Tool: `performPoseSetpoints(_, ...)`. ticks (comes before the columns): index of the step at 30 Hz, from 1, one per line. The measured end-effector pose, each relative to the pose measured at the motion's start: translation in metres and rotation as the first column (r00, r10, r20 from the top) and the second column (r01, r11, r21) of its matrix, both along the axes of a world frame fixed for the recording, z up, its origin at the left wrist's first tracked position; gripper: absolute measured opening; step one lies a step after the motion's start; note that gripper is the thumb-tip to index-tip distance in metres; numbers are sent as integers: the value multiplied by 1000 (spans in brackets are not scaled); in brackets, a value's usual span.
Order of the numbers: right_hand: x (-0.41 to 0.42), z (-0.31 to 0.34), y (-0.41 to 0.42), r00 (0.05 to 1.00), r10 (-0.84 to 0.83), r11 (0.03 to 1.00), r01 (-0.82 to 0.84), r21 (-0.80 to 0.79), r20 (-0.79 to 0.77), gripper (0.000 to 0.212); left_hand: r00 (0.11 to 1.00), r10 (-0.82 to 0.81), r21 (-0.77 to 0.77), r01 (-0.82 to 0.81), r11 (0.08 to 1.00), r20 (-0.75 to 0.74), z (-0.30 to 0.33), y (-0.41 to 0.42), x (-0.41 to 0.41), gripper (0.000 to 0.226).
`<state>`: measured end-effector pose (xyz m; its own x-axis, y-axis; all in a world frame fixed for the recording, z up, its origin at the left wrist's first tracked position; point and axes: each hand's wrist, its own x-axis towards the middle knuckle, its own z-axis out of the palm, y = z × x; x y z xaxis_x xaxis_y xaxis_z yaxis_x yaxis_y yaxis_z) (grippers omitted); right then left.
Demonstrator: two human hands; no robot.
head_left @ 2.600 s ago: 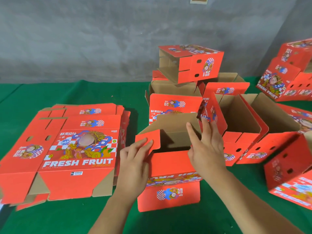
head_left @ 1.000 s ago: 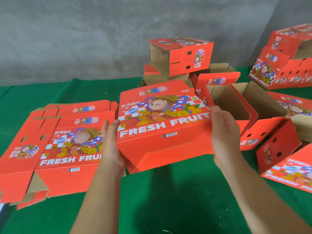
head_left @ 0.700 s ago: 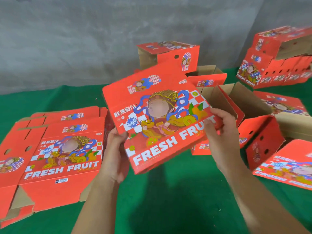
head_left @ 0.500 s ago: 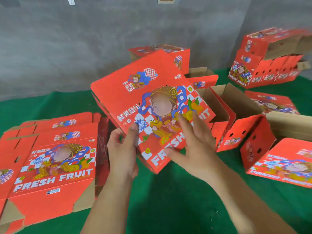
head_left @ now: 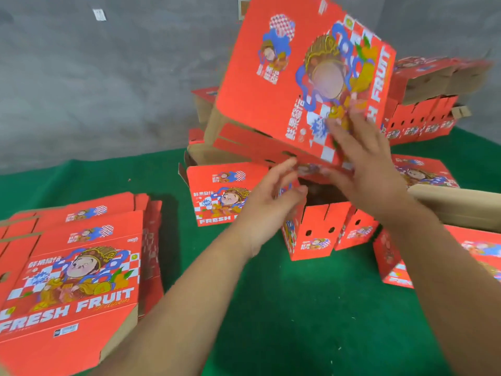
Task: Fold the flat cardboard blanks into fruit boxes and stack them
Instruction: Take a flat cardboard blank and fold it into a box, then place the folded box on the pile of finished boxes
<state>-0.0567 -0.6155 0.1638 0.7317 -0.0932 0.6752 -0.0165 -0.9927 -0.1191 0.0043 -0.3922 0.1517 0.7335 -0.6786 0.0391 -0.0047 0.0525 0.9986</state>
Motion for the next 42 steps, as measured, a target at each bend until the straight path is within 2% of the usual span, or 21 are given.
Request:
performPoseSetpoints(2, 9, 14, -32, 988, -61, 992, 75, 97, -141, 73, 993, -94, 90, 101, 991, -75, 4, -7, 4, 30)
performPoseSetpoints(5, 25, 13, -59, 953, -127, 989, 144, 40, -277, 46, 992, -47, 136, 63, 989, -118, -16, -7, 0, 23)
performPoseSetpoints(6, 26, 11, -59, 922, -150, 986, 164, 10, -357, 42, 988, -51, 153, 73, 986, -144, -26, -5, -3, 23)
performPoseSetpoints(8, 28, 3, -45, 805, -198, 967, 252, 21, -560, 50, 978, -63, 189, 102, 977, -200, -43, 2, -7, 23)
performPoseSetpoints(10, 31, -13, -23, 796, -209, 965, 262, 13, -568, 58, 967, -16, 203, 70, 977, -256, -56, 8, -5, 21)
performPoseSetpoints(13, 37, -39, 31, 836, -125, 986, 165, 29, -534, 56, 928, 115, 169, -58, 984, -355, -70, 16, 0, 18)
performPoseSetpoints(16, 42, -70, 89, 855, 32, 980, 75, 185, -517, 56, 881, 271, 158, -227, 961, -388, -84, 24, 8, 16)
performPoseSetpoints(19, 48, -99, 137, 816, 153, 963, 2, 268, -557, 62, 806, 394, 128, -378, 917, -441, -101, 41, 18, 20)
performPoseSetpoints(22, 59, -121, 177, 770, 243, 944, -48, 325, -589, 65, 803, 460, 135, -443, 886, -379, -118, 67, 25, 27)
performPoseSetpoints(24, 68, -133, 200, 706, 285, 933, -49, 357, -649, 73, 848, 511, 233, -474, 849, -137, -128, 93, 32, 35)
performPoseSetpoints(25, 71, -138, 211, 675, 302, 929, -48, 368, -673, 76, 858, 510, 337, -499, 798, 62, -133, 109, 38, 44)
performPoseSetpoints(27, 78, -147, 230, 630, 338, 918, -58, 392, -699, 76, 783, 412, 526, -620, 583, 466, -145, 146, 54, 50)
performPoseSetpoints(28, 81, -152, 239, 612, 364, 908, -66, 414, -701, 75, 741, 356, 575, -669, 471, 570, -154, 166, 62, 51)
performPoseSetpoints(29, 83, -156, 248, 590, 396, 892, -67, 446, -703, 74, 728, 329, 633, -686, 360, 602, -161, 185, 68, 55)
performPoseSetpoints(31, 86, -165, 264, 538, 462, 851, -44, 524, -705, 74, 763, 352, 770, -619, 153, 543, -179, 218, 75, 71)
performPoseSetpoints(33, 87, -176, 279, 490, 520, 806, -12, 591, -699, 75, 796, 378, 856, -516, 16, 473, -200, 246, 73, 87)
performPoseSetpoints(36, 89, -192, 294, 442, 572, 752, 53, 656, -691, 76, 822, 276, 863, -501, -65, 498, -228, 269, 68, 96)
performPoseSetpoints(39, 92, -201, 300, 424, 610, 689, 134, 712, -670, 76, 819, 198, 842, -533, -85, 539, -232, 264, 69, 79)
performPoseSetpoints(40, 93, -201, 301, 436, 628, 644, 174, 745, -645, 76, 818, 190, 839, -539, -77, 543, -226, 258, 71, 71)
performPoseSetpoints(42, 98, -198, 303, 501, 662, 487, 279, 828, -558, 75, 807, 134, 817, -573, -56, 575, -209, 245, 71, 59)
